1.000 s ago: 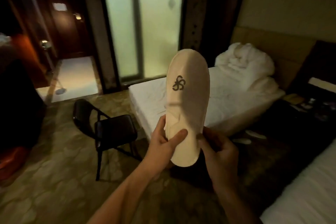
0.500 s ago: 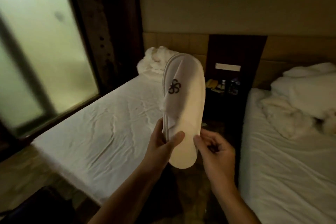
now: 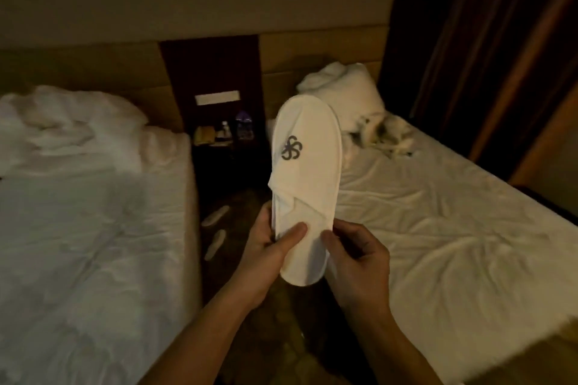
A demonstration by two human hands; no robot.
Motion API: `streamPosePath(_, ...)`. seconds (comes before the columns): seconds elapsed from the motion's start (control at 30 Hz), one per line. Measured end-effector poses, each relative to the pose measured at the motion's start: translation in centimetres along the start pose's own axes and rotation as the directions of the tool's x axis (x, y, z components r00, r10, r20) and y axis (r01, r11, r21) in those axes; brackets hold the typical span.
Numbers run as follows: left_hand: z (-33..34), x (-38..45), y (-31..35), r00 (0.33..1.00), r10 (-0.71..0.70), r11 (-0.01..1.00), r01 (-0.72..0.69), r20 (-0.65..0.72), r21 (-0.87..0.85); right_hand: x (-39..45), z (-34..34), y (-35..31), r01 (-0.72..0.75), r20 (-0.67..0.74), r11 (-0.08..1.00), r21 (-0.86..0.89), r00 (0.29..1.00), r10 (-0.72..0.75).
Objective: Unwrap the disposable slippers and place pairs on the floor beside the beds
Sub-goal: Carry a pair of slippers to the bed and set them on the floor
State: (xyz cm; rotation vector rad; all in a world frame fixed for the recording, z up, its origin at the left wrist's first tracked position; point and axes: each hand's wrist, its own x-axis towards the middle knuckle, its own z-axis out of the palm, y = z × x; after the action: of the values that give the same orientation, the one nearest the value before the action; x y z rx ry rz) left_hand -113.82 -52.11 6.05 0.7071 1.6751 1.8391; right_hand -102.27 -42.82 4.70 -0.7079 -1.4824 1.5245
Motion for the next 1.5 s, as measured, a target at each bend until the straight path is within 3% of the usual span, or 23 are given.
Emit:
streamPosePath(0.13, 0.6, 2.3, -1.1, 0.984, -0.102, 0.994, 0.097, 0.144, 0.044, -0.8, -0.8, 0.0, -0.007, -0.161, 0.994, -0.107, 0.987, -0.010)
streamPosePath(0.3, 3.7, 5.5, -2.0, 0.944, -0.128, 0.992, 0.126, 0.305, 0.026, 0.1, -2.3, 0.3, -0.001, -0.344, 0.991, -0.134, 0.938, -0.045)
streamPosePath(0.93, 7.7, 12.7, -4.6, 0.749, -0.272, 0.962, 0.237, 0.605, 0.139, 2.4, -3.0, 3.0, -0.058, -0.598, 0.997, -0.053, 0.801, 0.015)
streamPosePath(1.1, 6.9, 15.7, -5.1, 0.685, -0.269, 0.961, 0.233, 0.677, 0.146, 3.9, -0.6, 3.9, -0.089, -0.674, 0.993, -0.075, 0.739, 0.015)
streamPosePath(1.4, 2.9, 23.2, -5.7, 0.543, -0.250, 0.963, 0.226, 0.801, 0.147, 7.9, 7.4, 5.9, -0.144, -0.834, 0.979, -0.144, 0.550, -0.041)
streamPosePath(1.5, 1.7, 24.6, -6.5, 0.496, -0.274, 0.955, 0.244, 0.824, 0.171, 8.5, 9.3, 6.9, -0.213, -0.861, 0.969, -0.121, 0.508, 0.004)
